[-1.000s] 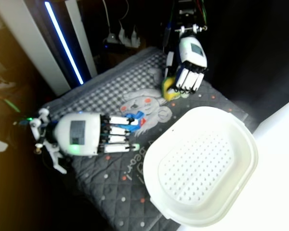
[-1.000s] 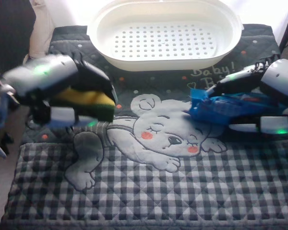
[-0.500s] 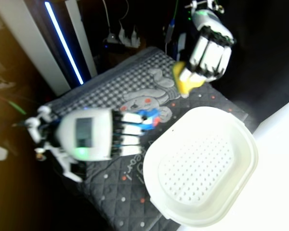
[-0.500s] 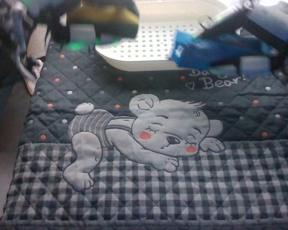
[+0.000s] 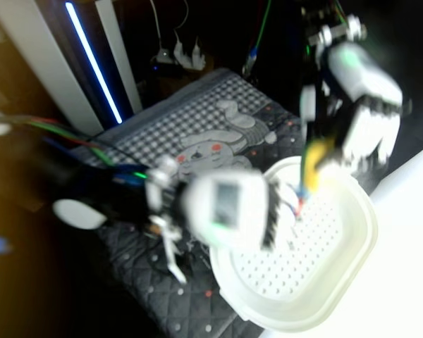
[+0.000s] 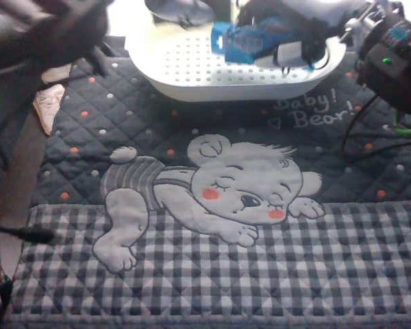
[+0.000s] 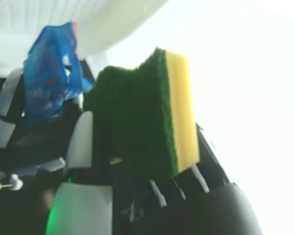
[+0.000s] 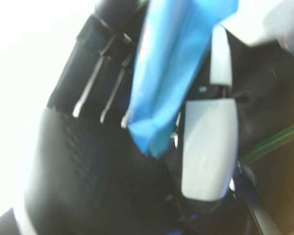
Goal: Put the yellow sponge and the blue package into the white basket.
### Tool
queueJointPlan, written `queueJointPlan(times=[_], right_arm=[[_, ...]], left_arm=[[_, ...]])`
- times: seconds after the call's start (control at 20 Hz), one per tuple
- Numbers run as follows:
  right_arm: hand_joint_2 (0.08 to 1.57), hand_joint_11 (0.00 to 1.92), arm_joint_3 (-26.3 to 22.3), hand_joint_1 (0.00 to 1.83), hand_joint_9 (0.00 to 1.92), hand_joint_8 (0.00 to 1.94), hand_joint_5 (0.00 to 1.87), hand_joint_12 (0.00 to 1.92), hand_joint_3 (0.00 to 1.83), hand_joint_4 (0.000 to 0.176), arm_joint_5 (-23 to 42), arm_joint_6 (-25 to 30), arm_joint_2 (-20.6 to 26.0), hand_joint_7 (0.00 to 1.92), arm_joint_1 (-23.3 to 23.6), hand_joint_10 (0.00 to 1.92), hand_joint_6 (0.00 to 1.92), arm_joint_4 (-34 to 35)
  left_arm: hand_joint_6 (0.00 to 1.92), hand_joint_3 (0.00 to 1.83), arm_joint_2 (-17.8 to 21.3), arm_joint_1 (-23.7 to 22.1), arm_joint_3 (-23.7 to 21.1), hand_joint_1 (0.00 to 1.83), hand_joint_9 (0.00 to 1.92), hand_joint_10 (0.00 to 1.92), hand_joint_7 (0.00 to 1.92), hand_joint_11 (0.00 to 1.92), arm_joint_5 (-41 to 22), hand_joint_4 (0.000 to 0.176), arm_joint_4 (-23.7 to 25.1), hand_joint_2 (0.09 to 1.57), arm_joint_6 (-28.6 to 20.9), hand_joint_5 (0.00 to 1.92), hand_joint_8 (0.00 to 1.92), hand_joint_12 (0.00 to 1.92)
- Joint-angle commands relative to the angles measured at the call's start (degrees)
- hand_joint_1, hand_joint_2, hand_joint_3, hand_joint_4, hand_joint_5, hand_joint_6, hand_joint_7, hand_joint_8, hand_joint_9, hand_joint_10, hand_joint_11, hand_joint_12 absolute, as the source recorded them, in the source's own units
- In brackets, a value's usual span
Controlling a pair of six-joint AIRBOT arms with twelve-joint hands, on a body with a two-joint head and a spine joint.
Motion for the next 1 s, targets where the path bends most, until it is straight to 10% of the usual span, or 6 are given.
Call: queueJointPlan(times=[0.0, 0.15, 0.3, 0.4, 0.45, 0.95], right_arm=[[1.06, 1.00, 0.32, 1.29, 1.28, 0.84, 1.07, 1.17, 0.00, 0.000, 6.06, 0.15, 0.82, 1.18, 0.93, 0.55, 0.63, 1.17], [1.10, 0.68, -1.88, 1.25, 1.10, 0.88, 0.89, 1.02, 0.01, 0.000, 6.77, 0.14, 0.82, 1.12, 0.91, 0.17, 0.99, 0.29], [0.92, 0.02, -5.38, 0.78, 0.03, 0.01, 0.04, 0.28, 0.00, 0.171, 9.58, 0.14, 2.97, 0.03, 0.91, 0.00, 0.02, -0.03], [0.85, 0.00, -7.78, 0.65, 0.00, 0.00, 0.00, 0.01, 0.00, 0.176, 11.32, 0.14, 5.65, 0.00, 0.90, 0.00, 0.00, -0.31], [0.84, 0.00, -10.78, 0.65, 0.00, 0.00, 0.00, 0.00, 0.00, 0.176, 14.15, 0.14, 8.93, 0.00, 0.89, 0.00, 0.00, -0.31], [0.94, 0.00, -32.55, 0.77, 0.03, 0.00, 0.08, 0.24, 0.01, 0.170, 40.26, 0.14, 28.87, 0.03, -18.82, 0.01, 0.01, 4.62]], left_arm=[[0.96, 0.00, 0.36, -0.56, 0.65, 1.24, 1.23, 0.03, 1.02, 0.73, -4.82, 0.000, -0.85, 1.13, -0.56, 0.89, 1.09, 1.09], [0.13, 0.00, 1.31, 1.29, -0.01, 0.97, 1.04, 0.00, 0.78, 0.54, -6.25, 0.000, -1.40, 1.21, -2.44, 0.63, 0.29, 1.47], [0.00, 0.00, 3.56, 2.92, -2.09, 0.90, 0.51, 0.00, 0.46, 0.07, -10.38, 0.000, -2.19, 1.05, -5.13, 0.26, 0.00, 1.21], [0.00, 0.00, 5.98, 3.91, -5.20, 0.81, 0.31, 0.00, 0.22, 0.00, -13.99, 0.058, -2.61, 0.99, -5.11, 0.07, 0.00, 1.02], [0.00, 0.00, 8.55, 5.05, -8.65, 0.78, 0.11, 0.01, 0.04, 0.00, -17.29, 0.160, -2.97, 0.95, -4.68, 0.00, 0.01, 0.69], [0.00, 0.00, 31.62, 24.85, -36.18, 0.71, 0.00, 0.00, 0.03, 0.00, -43.53, 0.169, -5.43, 0.88, 0.72, 0.05, 0.01, 0.00]])
